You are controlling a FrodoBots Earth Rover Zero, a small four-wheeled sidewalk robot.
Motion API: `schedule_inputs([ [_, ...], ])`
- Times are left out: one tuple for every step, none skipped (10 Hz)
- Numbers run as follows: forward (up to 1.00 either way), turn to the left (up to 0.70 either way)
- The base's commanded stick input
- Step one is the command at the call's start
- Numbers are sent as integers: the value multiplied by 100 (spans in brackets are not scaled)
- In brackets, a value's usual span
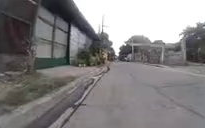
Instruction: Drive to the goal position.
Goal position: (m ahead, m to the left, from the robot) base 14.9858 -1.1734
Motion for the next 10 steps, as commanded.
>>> schedule_inputs([
  [70, -1],
  [70, -19],
  [70, -35],
  [70, -35],
  [70, -35],
  [70, -35],
  [70, -31],
  [70, -19],
  [70, 0],
  [70, 0],
])
